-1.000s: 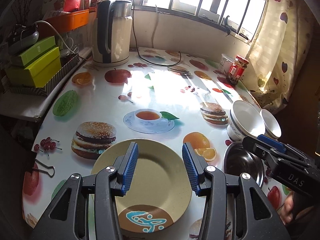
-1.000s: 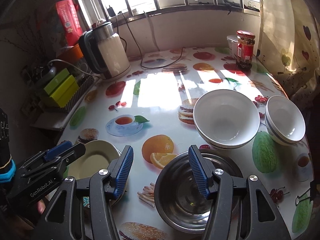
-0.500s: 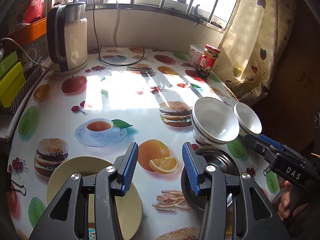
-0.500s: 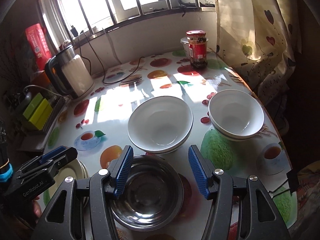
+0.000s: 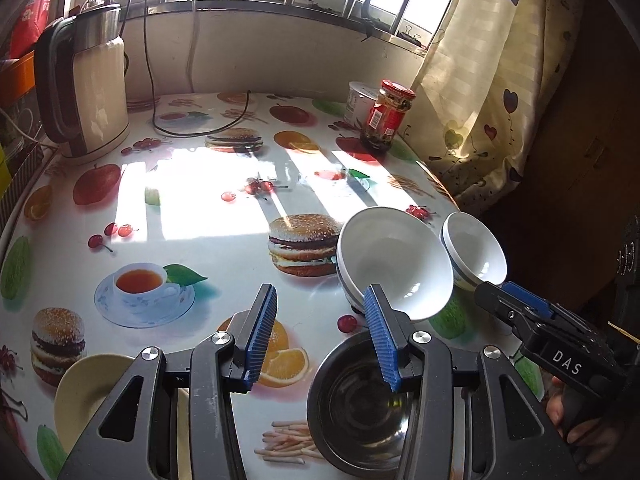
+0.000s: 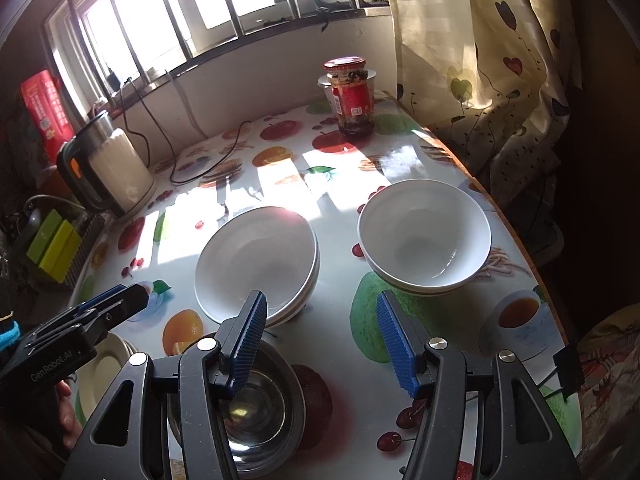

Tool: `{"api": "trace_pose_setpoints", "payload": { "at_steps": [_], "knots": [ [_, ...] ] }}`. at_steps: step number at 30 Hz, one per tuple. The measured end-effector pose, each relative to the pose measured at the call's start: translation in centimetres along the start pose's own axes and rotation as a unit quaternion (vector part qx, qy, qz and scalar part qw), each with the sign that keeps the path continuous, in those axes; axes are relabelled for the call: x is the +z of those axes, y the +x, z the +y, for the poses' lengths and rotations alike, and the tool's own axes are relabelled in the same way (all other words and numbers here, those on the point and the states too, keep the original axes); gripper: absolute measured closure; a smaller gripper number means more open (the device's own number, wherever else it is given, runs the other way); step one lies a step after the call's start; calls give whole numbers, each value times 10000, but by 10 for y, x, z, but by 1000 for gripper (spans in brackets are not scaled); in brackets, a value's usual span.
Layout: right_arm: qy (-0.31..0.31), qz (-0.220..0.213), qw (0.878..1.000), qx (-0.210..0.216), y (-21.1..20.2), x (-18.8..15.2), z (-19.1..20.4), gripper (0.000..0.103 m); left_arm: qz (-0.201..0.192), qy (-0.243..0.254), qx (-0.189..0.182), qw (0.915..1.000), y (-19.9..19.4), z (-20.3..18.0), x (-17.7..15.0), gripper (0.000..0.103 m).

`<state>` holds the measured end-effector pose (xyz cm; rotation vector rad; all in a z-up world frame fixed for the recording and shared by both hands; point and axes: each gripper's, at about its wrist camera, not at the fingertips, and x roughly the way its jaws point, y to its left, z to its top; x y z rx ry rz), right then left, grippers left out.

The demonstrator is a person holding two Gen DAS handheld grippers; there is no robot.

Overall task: Organize plates and bowls
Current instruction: 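Move both tools over the steel bowl toward the white bowls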

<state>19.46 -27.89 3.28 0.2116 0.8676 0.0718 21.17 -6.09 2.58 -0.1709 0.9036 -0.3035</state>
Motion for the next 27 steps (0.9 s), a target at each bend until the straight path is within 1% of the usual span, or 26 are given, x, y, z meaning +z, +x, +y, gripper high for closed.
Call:
{"api": "trace_pose_setpoints", "payload": {
  "at_steps": [9, 14, 19, 23, 25, 27],
  "knots": [
    [-1, 57, 10000, -30, 16, 6, -3, 45, 141, -22, -18, 9999, 20, -3, 5, 56],
    [-14, 16, 10000, -34, 22, 9, -4, 45, 168, -38, 10, 9999, 30, -4, 11, 56],
    [-42, 20, 10000, 24, 29, 14, -4, 45, 246, -30, 30, 9997, 41, -6, 15, 56],
    [-90, 16, 10000, 7, 36, 16, -1, 46, 301, 31, 93, 9995, 49, -10, 17, 56],
    [-81, 8, 10000, -1, 39, 17, -1, 47, 319, -25, 67, 9995, 52, -10, 18, 56],
    [-91, 22, 10000, -4, 42, 18, 0, 50, 316, -11, 48, 9995, 54, -11, 19, 56]
  ]
}}
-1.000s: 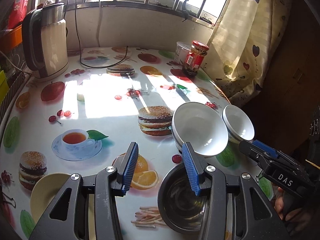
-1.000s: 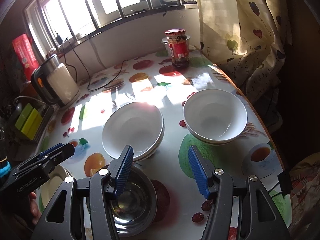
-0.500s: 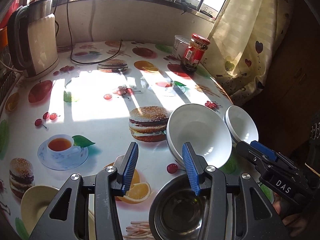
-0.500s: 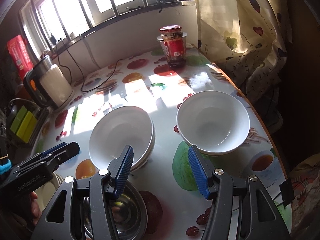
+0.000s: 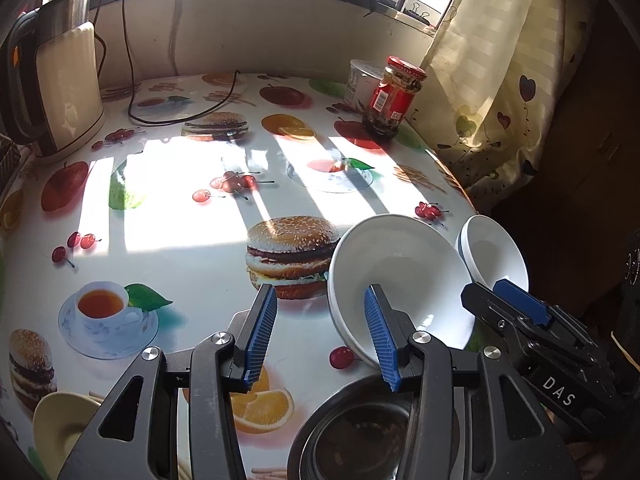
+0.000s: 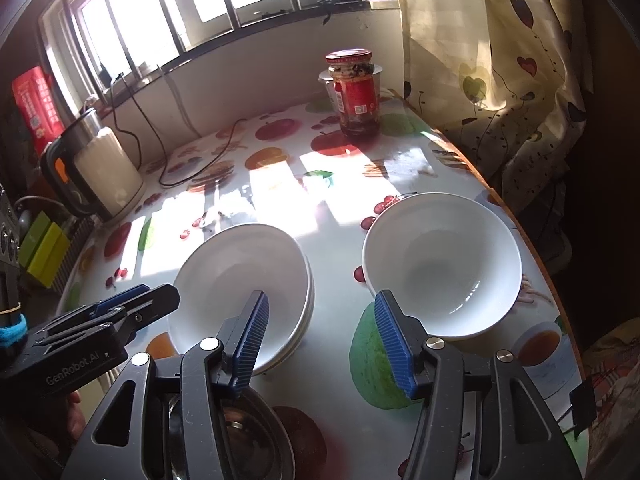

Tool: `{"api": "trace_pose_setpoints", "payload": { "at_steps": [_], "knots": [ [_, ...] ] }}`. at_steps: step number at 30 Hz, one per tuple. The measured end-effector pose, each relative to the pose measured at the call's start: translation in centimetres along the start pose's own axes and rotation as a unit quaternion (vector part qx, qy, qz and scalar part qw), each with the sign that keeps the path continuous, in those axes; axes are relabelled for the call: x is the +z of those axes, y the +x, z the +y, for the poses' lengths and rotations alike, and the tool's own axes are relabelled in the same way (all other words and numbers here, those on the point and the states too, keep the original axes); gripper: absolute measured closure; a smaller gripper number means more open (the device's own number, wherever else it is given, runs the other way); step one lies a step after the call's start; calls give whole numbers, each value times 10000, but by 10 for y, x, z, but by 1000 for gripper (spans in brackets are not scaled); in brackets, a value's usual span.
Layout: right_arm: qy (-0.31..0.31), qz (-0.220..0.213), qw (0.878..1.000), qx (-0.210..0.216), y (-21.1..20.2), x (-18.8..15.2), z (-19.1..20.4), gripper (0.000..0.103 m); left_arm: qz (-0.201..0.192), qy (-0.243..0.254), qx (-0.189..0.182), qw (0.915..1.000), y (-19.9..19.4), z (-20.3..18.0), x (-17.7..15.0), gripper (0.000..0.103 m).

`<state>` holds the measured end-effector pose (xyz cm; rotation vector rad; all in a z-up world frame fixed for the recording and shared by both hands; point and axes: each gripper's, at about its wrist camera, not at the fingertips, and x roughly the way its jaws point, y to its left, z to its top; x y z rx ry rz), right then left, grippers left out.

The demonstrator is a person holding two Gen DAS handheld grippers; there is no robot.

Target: Organize plates and bowls

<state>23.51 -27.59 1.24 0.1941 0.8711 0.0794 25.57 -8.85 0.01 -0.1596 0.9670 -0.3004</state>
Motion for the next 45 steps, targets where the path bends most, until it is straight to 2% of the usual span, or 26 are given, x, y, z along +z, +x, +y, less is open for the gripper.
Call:
{"api": "trace_pose_setpoints", "payload": {
  "at_steps": [6, 11, 23, 29, 36, 40, 45],
  "knots": [
    [-25, 31, 10000, -22, 7, 2, 0, 57, 50, -14, 18, 10000, 7, -1, 2, 56],
    [-48, 31, 10000, -6, 10, 1, 1, 58, 79, -4, 16, 10000, 11, -1, 1, 57],
    [-76, 35, 10000, -19, 14, 2, 4, 71, 126, 39, 13, 9999, 15, -3, 1, 74],
    [-96, 42, 9999, 13, 15, 1, 4, 81, 136, 65, 43, 9999, 16, -3, 1, 77],
    [-130, 34, 9999, 56, 17, 0, 6, 86, 141, 66, 23, 9999, 17, -2, 1, 82],
    [-147, 27, 9999, 55, 17, -1, 7, 88, 132, 127, 5, 9998, 17, -6, 1, 88],
    [-179, 21, 9998, 84, 16, -1, 9, 91, 120, 137, 15, 9998, 17, -7, 1, 90]
  ]
}}
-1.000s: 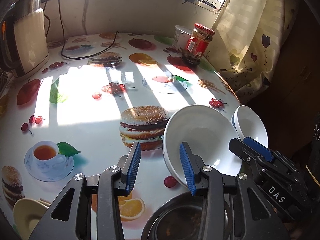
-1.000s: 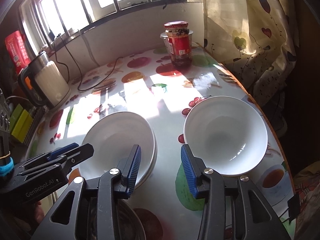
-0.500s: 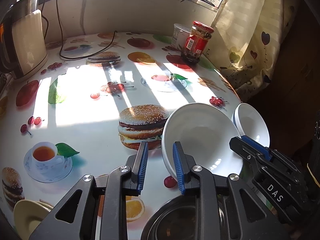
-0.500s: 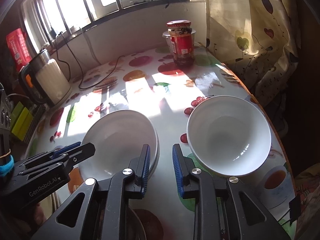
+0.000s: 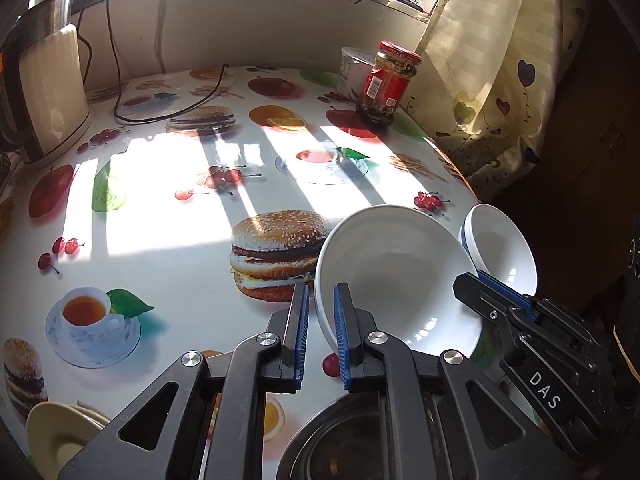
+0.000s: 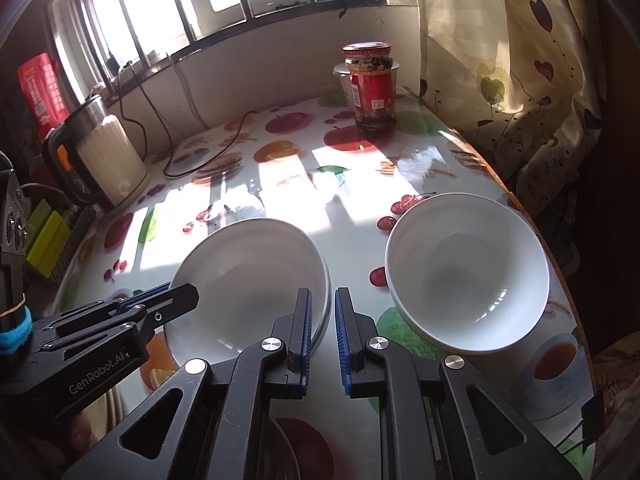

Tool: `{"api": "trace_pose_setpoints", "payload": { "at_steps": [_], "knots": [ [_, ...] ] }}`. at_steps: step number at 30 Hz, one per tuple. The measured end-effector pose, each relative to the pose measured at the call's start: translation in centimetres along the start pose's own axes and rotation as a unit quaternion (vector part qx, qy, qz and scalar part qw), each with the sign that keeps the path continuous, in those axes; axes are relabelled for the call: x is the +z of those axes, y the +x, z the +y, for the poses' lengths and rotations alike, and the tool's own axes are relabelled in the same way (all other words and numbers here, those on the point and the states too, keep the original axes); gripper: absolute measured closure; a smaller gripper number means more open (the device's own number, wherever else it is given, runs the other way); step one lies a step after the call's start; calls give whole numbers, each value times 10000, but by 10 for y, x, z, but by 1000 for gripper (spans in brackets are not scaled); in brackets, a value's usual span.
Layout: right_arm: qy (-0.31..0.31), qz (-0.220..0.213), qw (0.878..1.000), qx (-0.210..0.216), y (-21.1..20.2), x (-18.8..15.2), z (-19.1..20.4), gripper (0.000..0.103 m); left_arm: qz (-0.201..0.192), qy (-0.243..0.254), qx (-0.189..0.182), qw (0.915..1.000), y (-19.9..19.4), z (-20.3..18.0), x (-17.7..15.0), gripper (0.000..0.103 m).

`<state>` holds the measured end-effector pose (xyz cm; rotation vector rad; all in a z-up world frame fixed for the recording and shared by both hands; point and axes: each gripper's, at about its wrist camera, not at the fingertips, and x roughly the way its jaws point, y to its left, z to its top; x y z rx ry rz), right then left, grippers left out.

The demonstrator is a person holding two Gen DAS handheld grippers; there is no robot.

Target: Organize plates and bowls

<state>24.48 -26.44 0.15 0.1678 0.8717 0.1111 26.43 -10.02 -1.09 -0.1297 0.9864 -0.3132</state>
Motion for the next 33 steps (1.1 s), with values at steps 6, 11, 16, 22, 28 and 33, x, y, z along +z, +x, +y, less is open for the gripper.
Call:
{"api": "trace_pose_setpoints", "payload": {
  "at_steps": [6, 11, 16, 22, 28, 33],
  "knots": [
    [-17, -13, 10000, 3, 0, 0, 1, 92, -9, -6, 0, 10000, 0, 0, 0, 90],
    [3, -19, 10000, 9, -1, 0, 1, 92, -10, 7, -5, 10000, -1, -1, 0, 92],
    [9, -19, 10000, -1, -1, 0, 1, 92, -13, 35, 15, 10000, 0, -1, 1, 92],
    [23, -76, 10000, 8, -6, 3, 1, 92, -33, 48, 17, 10000, -1, -3, 0, 92],
    [50, -93, 9999, -4, -8, 3, -1, 92, -77, 67, 17, 9999, -4, -5, 1, 92],
    [85, -154, 9998, -3, -14, 3, -1, 92, -142, 57, -8, 9999, -11, -6, 2, 92]
  ]
}}
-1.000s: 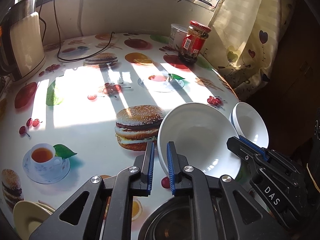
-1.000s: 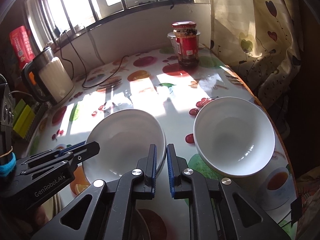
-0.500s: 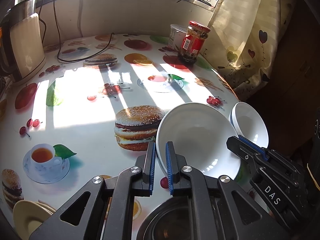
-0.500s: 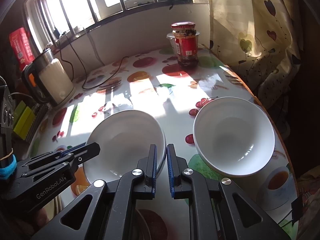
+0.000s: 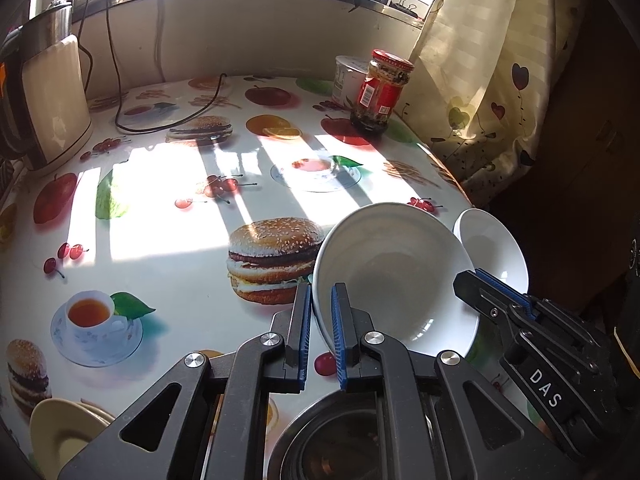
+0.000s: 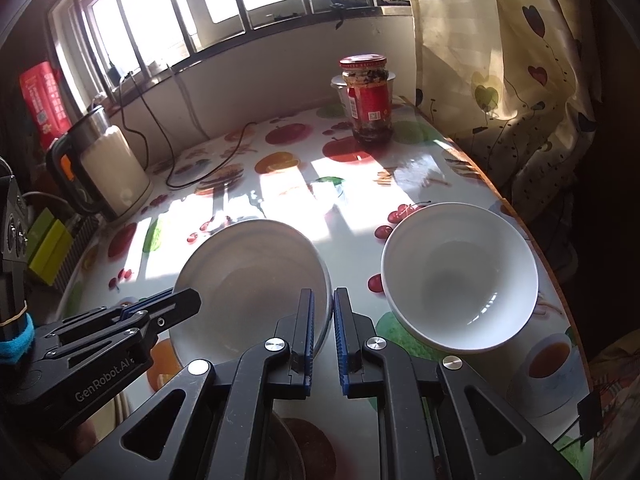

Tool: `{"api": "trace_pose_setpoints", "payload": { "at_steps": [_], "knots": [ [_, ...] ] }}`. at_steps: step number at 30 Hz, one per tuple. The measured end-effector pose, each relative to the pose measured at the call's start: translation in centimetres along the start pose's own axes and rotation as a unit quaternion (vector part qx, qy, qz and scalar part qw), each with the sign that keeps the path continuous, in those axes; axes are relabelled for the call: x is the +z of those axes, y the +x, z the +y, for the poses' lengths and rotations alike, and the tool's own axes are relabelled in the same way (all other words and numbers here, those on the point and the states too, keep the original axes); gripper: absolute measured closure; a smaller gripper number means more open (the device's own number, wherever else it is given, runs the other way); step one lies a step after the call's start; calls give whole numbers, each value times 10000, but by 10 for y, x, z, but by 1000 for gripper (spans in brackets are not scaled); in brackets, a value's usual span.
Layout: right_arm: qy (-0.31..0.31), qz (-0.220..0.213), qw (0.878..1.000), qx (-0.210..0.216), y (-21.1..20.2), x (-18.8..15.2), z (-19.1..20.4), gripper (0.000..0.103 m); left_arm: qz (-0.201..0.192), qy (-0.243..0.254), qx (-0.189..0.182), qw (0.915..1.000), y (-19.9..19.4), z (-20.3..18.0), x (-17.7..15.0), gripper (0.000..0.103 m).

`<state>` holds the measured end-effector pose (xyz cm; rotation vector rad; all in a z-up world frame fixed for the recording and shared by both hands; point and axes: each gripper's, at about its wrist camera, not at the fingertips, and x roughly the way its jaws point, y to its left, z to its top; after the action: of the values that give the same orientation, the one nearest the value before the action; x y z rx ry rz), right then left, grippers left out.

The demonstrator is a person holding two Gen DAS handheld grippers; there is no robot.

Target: Organize plates and bowls

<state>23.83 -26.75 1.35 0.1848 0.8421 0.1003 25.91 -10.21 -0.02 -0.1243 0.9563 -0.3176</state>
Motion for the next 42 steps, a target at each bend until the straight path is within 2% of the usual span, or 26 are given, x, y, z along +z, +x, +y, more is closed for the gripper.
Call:
{"api": "trace_pose_setpoints", "payload": {
  "at_steps": [24, 42],
  "knots": [
    [-101, -314, 9994, 94, -49, -7, 13, 92, -399, 56, -88, 9991, -53, -8, -7, 92],
    [-198, -336, 9992, 93, -76, -35, 23, 92, -448, 41, -144, 9989, -79, -8, -37, 92]
  ]
}}
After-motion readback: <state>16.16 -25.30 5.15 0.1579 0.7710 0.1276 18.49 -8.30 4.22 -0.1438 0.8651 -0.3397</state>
